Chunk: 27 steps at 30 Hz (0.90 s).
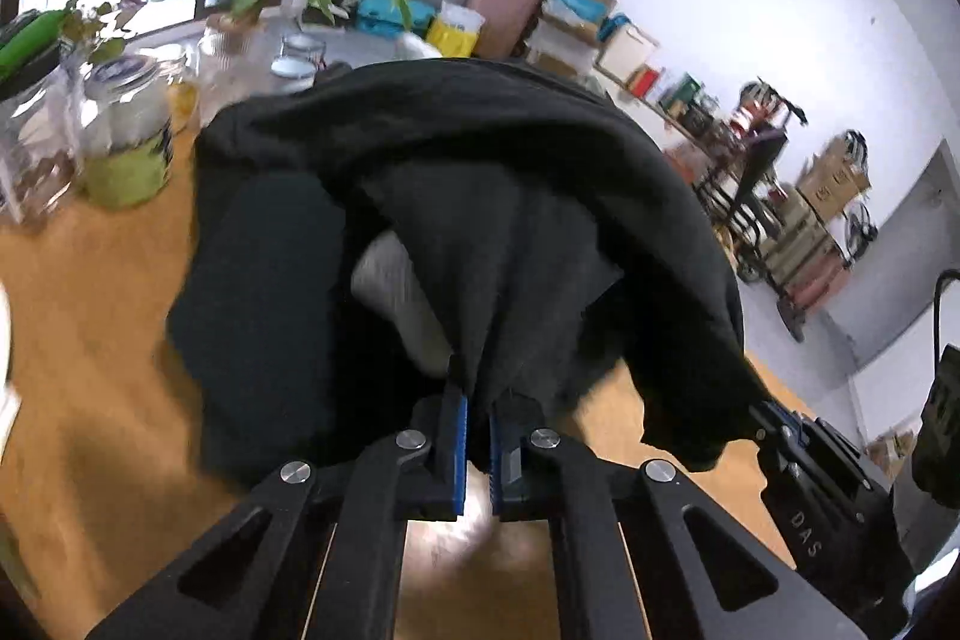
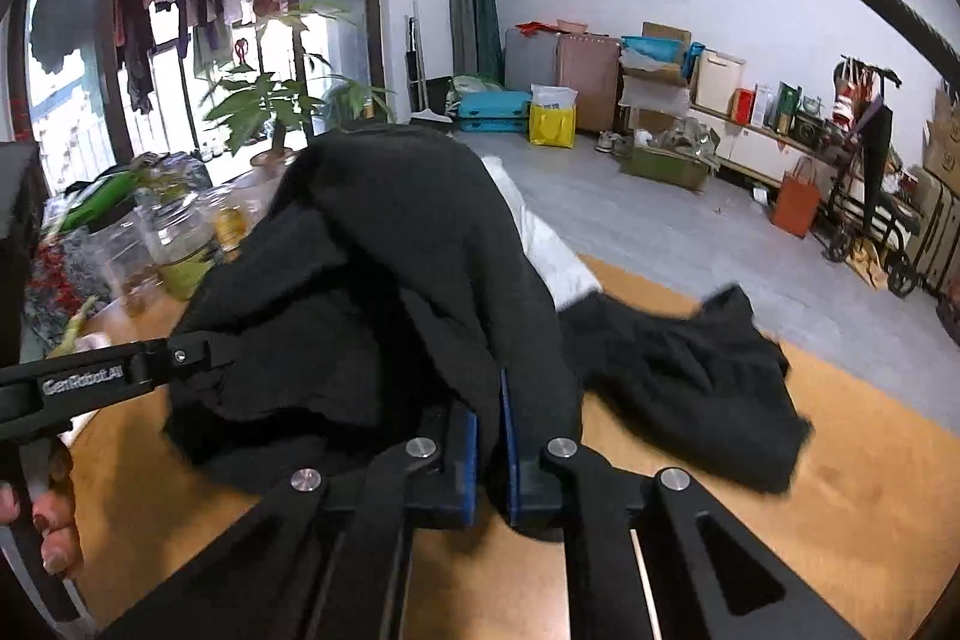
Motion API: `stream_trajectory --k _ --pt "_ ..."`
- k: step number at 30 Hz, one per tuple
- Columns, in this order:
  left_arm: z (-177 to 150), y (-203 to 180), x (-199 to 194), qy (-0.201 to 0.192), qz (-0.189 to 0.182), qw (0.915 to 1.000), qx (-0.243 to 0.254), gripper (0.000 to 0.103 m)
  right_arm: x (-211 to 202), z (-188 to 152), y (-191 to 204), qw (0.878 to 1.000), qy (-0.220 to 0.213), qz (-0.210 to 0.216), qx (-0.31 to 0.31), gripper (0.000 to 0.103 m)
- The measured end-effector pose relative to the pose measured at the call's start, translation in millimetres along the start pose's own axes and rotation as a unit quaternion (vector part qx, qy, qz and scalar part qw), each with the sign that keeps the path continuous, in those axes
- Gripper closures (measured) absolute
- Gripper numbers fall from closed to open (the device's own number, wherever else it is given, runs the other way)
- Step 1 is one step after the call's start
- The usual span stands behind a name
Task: Fold clothes
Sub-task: 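Grasp the black garment in the pile with both grippers, then pull the black garment out of the pile with both grippers and lay it down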
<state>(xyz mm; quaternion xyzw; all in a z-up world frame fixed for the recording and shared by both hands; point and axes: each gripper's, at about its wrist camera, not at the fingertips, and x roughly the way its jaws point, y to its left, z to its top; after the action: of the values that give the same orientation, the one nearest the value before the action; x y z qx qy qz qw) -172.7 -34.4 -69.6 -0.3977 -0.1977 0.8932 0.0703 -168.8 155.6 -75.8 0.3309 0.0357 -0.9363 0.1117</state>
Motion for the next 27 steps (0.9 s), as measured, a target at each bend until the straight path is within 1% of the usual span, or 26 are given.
stream_trajectory --k 2,5,8,10,12,13,15,18,19,21,23,27 --pt "-18.8 -7.9 -23.1 0.012 -0.001 0.9999 0.004 0.098 -28.9 -18.5 5.9 1.000 0.008 0.006 0.002 0.095" --pt "-50.5 -18.7 -57.8 0.027 -0.002 0.9995 0.016 0.098 -73.6 -48.4 16.5 1.000 0.011 0.000 -0.011 0.095" --pt "-91.4 -23.8 -86.8 0.050 -0.012 0.9984 0.022 0.098 -111.3 -79.5 15.3 1.000 0.020 -0.001 -0.002 0.095" --pt "-120.7 -24.0 -100.5 0.069 -0.017 0.9972 0.025 0.098 -131.3 -101.9 7.5 0.999 0.029 -0.011 0.009 0.095" --pt "-141.9 -19.6 -104.3 0.090 -0.020 0.9956 0.016 0.098 -145.5 -125.4 -9.6 0.998 0.045 -0.016 0.035 0.095" --pt "-152.4 -17.3 -104.0 0.103 -0.018 0.9945 0.015 0.098 -151.6 -136.5 -19.4 0.997 0.053 -0.018 0.051 0.096" --pt "-166.6 -12.9 -103.9 0.117 -0.009 0.9931 0.011 0.098 -164.6 -151.4 -36.3 0.995 0.055 -0.038 0.072 0.096" --pt "-173.0 -5.7 -102.1 0.133 -0.008 0.9911 0.000 0.098 -186.8 -169.2 -65.3 0.991 0.048 -0.078 0.102 0.099" --pt "-175.0 -3.3 -101.5 0.138 -0.008 0.9904 -0.004 0.098 -193.7 -172.4 -73.4 0.989 0.043 -0.085 0.115 0.099" --pt "-180.3 -2.2 -102.8 0.140 -0.008 0.9901 -0.003 0.098 -208.1 -178.0 -92.1 0.984 0.038 -0.108 0.135 0.099" --pt "-182.2 -7.9 -103.1 0.150 -0.022 0.9885 0.002 0.098 -224.1 -183.9 -111.9 0.978 0.035 -0.138 0.153 0.099" --pt "-185.1 -26.4 -102.8 0.175 -0.057 0.9828 0.017 0.098 -240.3 -191.0 -141.8 0.969 0.044 -0.179 0.165 0.099"
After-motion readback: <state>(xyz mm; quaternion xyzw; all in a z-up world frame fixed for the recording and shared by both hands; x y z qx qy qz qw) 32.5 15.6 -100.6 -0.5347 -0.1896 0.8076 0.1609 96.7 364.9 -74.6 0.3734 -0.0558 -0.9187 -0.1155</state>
